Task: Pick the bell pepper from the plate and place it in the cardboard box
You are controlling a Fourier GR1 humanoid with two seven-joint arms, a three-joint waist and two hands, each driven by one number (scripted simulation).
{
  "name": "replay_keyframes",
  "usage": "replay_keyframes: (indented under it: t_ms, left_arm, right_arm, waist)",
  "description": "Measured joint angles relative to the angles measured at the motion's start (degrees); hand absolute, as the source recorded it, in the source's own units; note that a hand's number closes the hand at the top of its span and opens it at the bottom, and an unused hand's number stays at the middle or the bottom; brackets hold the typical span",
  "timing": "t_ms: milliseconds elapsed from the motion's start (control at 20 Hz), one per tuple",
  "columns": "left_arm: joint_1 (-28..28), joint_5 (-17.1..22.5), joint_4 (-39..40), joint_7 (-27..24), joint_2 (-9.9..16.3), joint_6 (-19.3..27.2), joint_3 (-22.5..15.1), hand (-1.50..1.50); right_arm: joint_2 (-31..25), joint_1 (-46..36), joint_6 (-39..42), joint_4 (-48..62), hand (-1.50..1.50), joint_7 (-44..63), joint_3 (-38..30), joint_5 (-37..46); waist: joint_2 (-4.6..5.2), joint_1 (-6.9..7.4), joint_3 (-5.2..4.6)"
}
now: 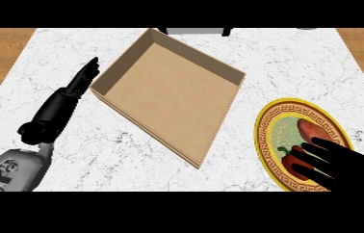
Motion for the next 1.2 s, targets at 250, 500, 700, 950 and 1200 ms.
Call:
replay_keyframes:
  t_ms: [250,500,700,950,1200]
  left_arm:
    - [-0.01,-1.13,-1.61,1.91,-1.08,-1.55,1.73,0.00]
    - [0.09,-3.27,0.33,0.50,-3.06,-2.97,3.21,0.00]
    - [0.06,-4.65,-0.04,1.02,-4.24,-3.99,4.69,0.00]
    - [0.64,-6.49,-0.20,0.95,-6.36,-5.07,5.71,0.00]
    - [1.37,-7.79,-1.13,1.21,-7.55,-6.69,7.26,0.00]
  right_arm:
    - [3.91,-1.59,-1.13,2.72,-1.50,0.02,1.79,6.24]
    - [8.29,-2.28,-2.92,5.04,-1.50,-0.34,3.98,11.89]
    - [10.64,-2.96,-3.24,6.74,-1.50,-0.50,5.07,16.40]
    - [12.51,-2.99,-5.73,10.68,-1.50,-2.83,4.75,20.91]
    - [15.62,-4.68,-6.62,14.95,-1.50,-4.90,5.32,24.03]
  waist:
    - [0.06,0.29,0.01]
    - [0.09,0.28,0.02]
    - [0.08,0.31,0.01]
    - [0.08,0.29,0.01]
    - [0.09,0.37,0.01]
